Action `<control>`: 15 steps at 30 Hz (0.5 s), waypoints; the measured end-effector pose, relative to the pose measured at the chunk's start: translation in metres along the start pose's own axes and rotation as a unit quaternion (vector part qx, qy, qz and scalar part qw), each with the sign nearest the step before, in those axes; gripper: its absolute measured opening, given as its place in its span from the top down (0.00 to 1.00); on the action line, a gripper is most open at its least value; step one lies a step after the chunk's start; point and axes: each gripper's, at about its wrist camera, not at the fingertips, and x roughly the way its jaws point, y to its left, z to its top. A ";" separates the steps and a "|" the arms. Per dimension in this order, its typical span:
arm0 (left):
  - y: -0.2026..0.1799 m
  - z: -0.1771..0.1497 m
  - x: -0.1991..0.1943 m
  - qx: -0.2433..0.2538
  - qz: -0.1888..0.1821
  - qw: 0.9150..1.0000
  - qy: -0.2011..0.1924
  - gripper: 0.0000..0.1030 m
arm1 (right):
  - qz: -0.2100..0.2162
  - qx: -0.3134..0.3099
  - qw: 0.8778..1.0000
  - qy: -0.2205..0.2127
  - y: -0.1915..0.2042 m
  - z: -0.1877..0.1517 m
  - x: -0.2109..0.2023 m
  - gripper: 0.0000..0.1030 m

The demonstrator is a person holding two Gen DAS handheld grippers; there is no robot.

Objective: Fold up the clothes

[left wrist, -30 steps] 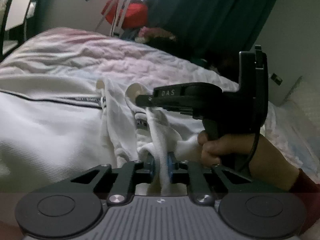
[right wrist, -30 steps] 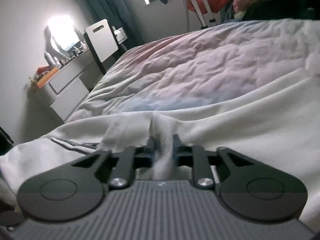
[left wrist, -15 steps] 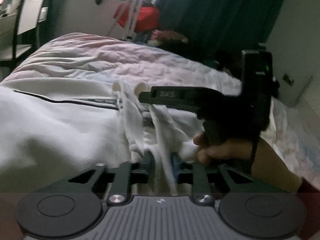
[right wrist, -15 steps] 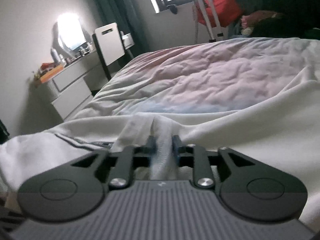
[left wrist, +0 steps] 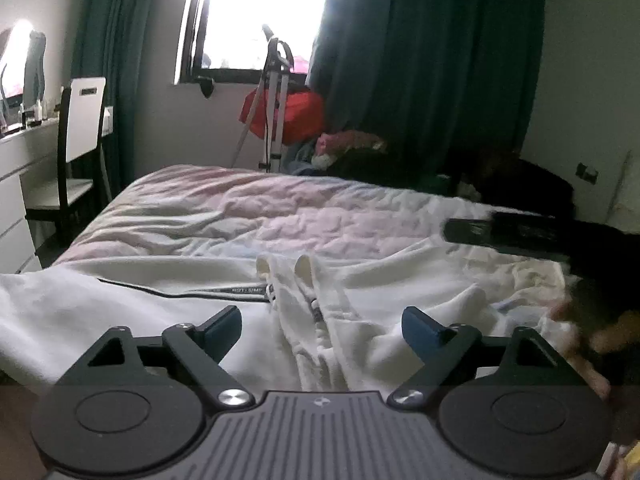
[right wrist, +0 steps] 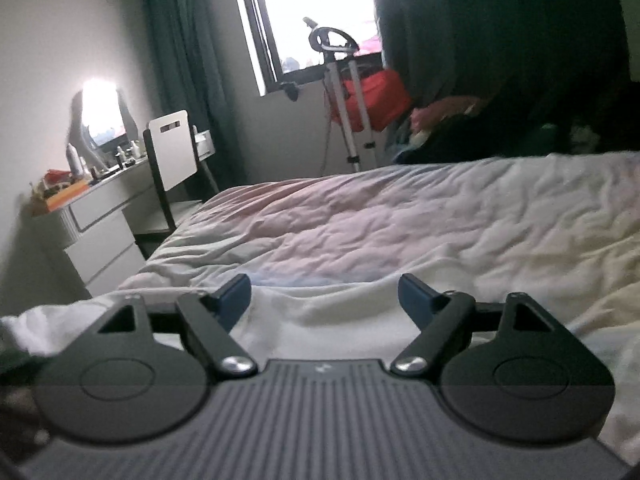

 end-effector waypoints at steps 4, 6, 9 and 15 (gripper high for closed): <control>-0.004 -0.004 -0.018 0.009 0.004 1.000 -0.016 0.05 | -0.009 -0.005 1.000 -0.029 0.006 -0.006 -0.047 0.20; -0.005 -0.011 -0.028 0.013 0.023 0.999 -0.019 0.04 | -0.011 -0.003 0.999 -0.041 0.010 -0.010 -0.064 0.20; -0.002 -0.024 -0.040 0.017 0.024 0.999 -0.018 0.01 | -0.011 0.000 0.999 -0.052 0.014 -0.018 -0.083 0.20; 0.029 -0.026 -0.038 -0.066 0.037 0.997 0.012 0.01 | -0.011 -0.007 0.999 -0.048 0.015 -0.027 -0.085 0.20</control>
